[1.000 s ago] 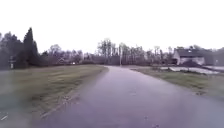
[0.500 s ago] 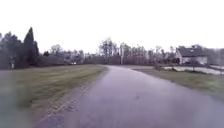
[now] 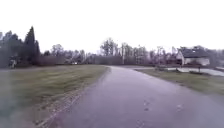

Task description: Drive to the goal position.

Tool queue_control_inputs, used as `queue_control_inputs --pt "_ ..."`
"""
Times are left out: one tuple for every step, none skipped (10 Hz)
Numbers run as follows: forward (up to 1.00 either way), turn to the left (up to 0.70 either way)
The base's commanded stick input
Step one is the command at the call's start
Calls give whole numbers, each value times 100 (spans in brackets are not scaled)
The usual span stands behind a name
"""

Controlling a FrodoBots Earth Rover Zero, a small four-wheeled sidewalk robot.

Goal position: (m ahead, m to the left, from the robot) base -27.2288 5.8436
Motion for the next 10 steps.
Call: queue_control_inputs --pt "0 0" --pt "0 0" --pt "0 -92" --pt "0 -100" --pt "0 -100" --pt "0 -100" --pt "0 -100" --pt "0 -100" --pt "0 -100" --pt "0 -100"
